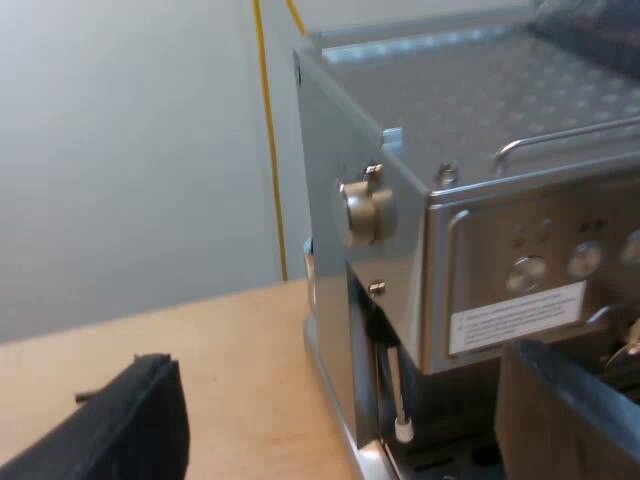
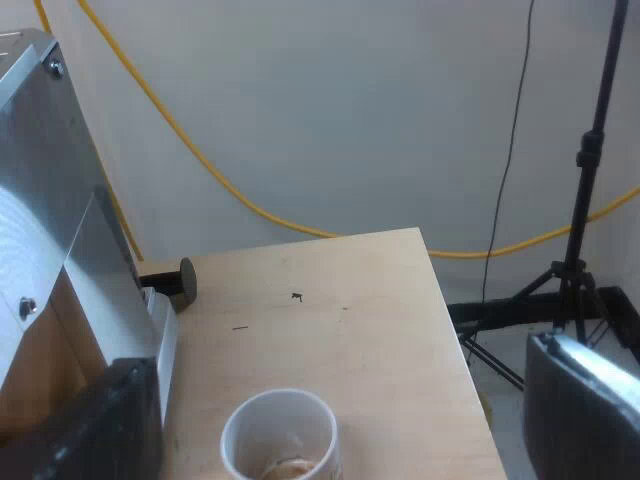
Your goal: Pour the beans into the coffee machine
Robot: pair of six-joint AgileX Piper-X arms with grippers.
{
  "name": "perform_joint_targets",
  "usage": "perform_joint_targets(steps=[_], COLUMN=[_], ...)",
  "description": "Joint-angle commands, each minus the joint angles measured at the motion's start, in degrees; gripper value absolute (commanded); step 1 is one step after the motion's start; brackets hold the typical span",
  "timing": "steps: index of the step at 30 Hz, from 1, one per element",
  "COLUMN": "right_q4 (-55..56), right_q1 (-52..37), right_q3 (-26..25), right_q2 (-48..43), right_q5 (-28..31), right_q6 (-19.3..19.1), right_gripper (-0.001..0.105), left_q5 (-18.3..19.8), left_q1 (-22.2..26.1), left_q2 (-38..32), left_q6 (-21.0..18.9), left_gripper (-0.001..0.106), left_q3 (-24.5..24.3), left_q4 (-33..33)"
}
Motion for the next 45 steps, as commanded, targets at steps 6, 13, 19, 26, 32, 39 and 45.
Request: perform_joint_targets(steps=[6, 13, 19, 26, 32, 39, 45], right_q4=[8.11, 13.46, 17.93, 27.75, 28.49, 28.30, 27.98], right_q1=[-0.25, -0.25, -0.25, -0.25, -0.25, -0.25, -0.25], right_q3=[-0.72, -0.72, -0.72, -0.72, -0.72, 1.47, 3.89], right_q2=[-5.75, -9.66, -13.25, -17.13, -21.63, -27.53, -27.62], right_q5=[-6.17, -7.54, -7.54, -8.86, -9.08, -8.94, -8.22], right_q6=[-1.07, -1.07, -1.07, -4.15, -5.88, -4.49, -3.21], right_gripper=[0.079, 0.079, 0.079, 0.079, 0.079, 0.079, 0.079], left_q5=[-2.04, -4.61, -4.61, -4.51, -4.51, -4.51, -4.51], left_q1=[-0.18, -0.18, -0.18, -0.18, -0.18, -0.18, -0.18], left_q2=[-10.57, -17.97, -23.52, -25.36, -25.36, -25.36, -25.36], left_q6=[-0.68, -0.68, -0.68, -1.90, -1.90, -1.90, -1.90], left_gripper=[0.066, 0.066, 0.066, 0.066, 0.066, 0.066, 0.066], left_q3=[-0.31, -0.31, -0.31, -1.07, -1.27, -1.27, -1.49], left_q4=[5.41, 10.45, 15.19, 21.37, 24.18, 29.37, 34.14])
